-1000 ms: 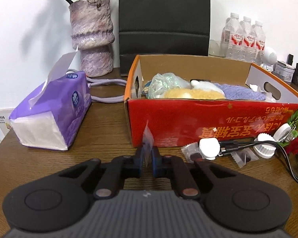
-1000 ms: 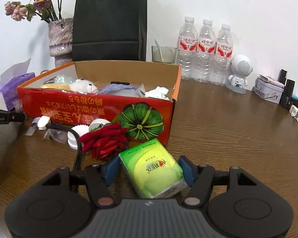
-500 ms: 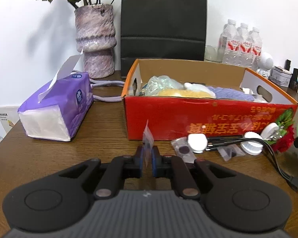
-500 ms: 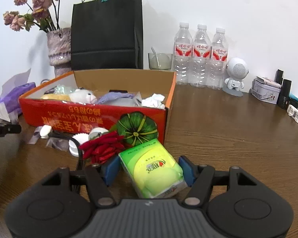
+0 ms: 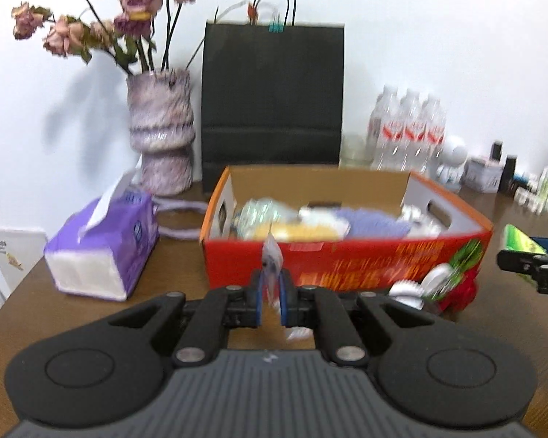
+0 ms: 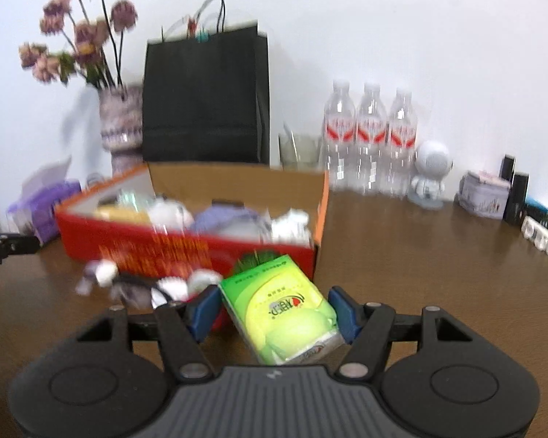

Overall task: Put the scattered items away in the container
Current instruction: 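Carry the green pack and packet into the box and open both tools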

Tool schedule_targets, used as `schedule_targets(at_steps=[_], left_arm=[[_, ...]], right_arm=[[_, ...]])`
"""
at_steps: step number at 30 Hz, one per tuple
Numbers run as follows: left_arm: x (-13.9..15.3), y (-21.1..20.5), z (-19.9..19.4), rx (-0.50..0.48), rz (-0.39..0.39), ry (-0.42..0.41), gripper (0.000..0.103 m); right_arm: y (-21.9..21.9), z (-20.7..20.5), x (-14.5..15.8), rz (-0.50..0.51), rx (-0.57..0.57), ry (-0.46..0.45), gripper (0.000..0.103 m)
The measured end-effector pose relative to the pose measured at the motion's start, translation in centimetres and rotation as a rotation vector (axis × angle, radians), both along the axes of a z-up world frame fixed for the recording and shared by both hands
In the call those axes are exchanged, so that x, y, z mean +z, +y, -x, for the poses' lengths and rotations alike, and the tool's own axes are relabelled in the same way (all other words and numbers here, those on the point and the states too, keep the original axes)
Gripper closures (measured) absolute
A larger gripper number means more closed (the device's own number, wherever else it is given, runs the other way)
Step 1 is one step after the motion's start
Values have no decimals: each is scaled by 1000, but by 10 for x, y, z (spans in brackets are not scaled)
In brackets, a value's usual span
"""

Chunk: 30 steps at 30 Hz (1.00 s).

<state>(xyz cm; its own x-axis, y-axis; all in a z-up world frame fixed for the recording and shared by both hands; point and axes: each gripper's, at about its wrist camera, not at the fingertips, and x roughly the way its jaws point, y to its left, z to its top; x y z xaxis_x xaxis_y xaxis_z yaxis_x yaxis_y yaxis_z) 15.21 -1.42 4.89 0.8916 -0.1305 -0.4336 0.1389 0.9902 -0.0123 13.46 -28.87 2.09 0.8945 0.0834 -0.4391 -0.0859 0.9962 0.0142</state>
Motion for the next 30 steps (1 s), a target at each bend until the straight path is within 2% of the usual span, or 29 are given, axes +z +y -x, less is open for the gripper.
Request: schedule_targets(at_steps=[8, 13, 16, 19, 26, 30], left_arm=[[41, -19, -29, -6, 64, -85, 94], [49, -34, -60, 15, 106, -113, 94], [44, -40, -81, 18, 132, -94, 94], [33, -47, -102, 20, 127, -64, 94], [11, -59, -141, 11, 79, -14, 94], [5, -57, -153, 11, 58, 13, 93]], right_arm=[[11, -31, 43, -29, 27, -80, 39], [23, -70, 55, -115, 8, -109, 39], [27, -93, 54, -158, 20, -105, 39], [32, -116, 46, -176, 36, -73, 39], [43, -154, 24, -96, 35, -15, 39], [44, -166, 18, -86, 47, 5, 38]])
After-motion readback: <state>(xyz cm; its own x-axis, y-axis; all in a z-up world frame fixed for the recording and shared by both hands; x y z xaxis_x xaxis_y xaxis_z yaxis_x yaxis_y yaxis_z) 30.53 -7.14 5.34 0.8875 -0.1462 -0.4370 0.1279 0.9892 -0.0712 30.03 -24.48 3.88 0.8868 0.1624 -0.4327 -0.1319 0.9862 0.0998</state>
